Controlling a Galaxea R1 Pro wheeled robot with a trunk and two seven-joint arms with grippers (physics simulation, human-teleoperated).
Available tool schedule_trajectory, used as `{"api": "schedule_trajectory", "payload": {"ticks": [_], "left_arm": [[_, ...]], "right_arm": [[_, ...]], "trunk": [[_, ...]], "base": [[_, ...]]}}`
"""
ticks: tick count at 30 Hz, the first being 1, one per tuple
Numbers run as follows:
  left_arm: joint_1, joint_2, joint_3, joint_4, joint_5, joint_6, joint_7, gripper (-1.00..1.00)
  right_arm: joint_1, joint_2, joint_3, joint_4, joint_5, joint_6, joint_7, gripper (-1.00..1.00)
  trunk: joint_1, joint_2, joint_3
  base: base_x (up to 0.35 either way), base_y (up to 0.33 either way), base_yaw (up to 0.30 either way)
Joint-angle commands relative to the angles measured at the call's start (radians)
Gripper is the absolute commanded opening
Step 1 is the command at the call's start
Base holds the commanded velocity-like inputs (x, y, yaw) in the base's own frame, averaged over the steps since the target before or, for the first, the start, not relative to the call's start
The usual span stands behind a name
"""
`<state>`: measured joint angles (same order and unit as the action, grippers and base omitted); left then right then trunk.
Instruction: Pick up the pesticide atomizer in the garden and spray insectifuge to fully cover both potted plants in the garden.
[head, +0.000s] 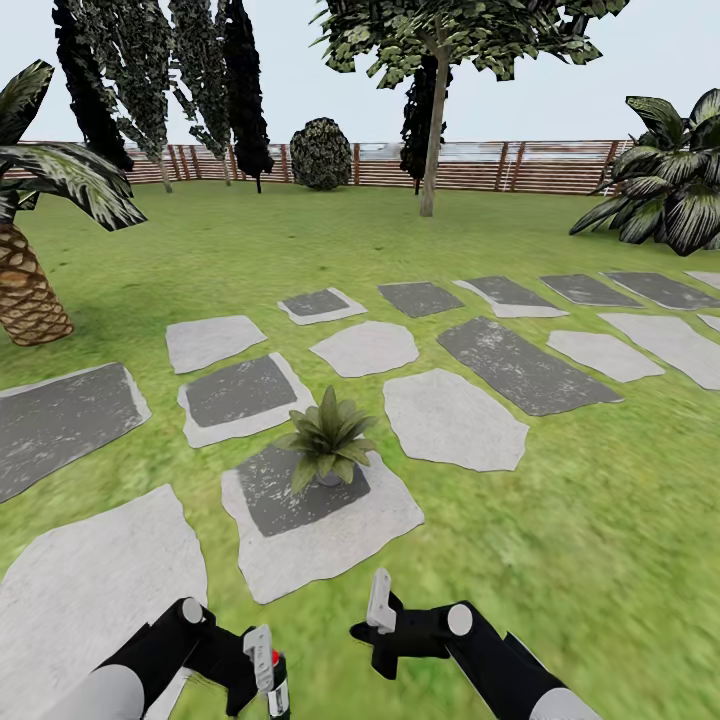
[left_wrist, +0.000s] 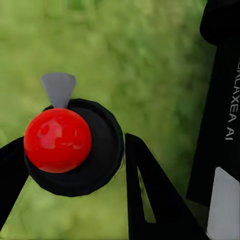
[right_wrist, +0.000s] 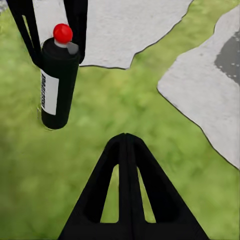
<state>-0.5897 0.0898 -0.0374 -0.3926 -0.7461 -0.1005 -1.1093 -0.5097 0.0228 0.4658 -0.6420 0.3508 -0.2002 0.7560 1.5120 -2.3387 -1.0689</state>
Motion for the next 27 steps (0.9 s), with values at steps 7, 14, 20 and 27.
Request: {"api": "schedule_trajectory", "payload": {"ticks": [7,14,20,27], "left_arm": [[-0.007,-0.032,-0.004,-0.050,0.003,-0.008,-0.003,-1.00],[-0.007,-0.074,-0.004,-0.054,0.002,-0.008,-0.007,-1.00],[-0.007,-0.092,-0.004,-0.057,0.002,-0.012,-0.007,-1.00],[-0.007,-0.100,-0.004,-0.057,0.004,-0.020,-0.009,-1.00]], "right_arm": [[-0.001,0.000,-0.001,-0.030,0.012,-0.005,0.002,-1.00],[-0.001,0.007,0.000,-0.034,0.011,-0.005,0.006,-1.00],[-0.001,0.014,-0.001,-0.034,0.012,-0.005,0.040,-1.00],[-0.001,0.014,-0.001,-0.034,0.013,-0.005,0.042,-1.00]], "trunk": [[0.000,0.000,-0.001],[0.000,0.000,-0.001],[0.000,0.000,-0.001],[0.000,0.000,-0.001]], "base": [[0.000,0.000,0.000],[0.000,0.000,0.000],[0.000,0.000,0.000],[0.000,0.000,0.000]]}}
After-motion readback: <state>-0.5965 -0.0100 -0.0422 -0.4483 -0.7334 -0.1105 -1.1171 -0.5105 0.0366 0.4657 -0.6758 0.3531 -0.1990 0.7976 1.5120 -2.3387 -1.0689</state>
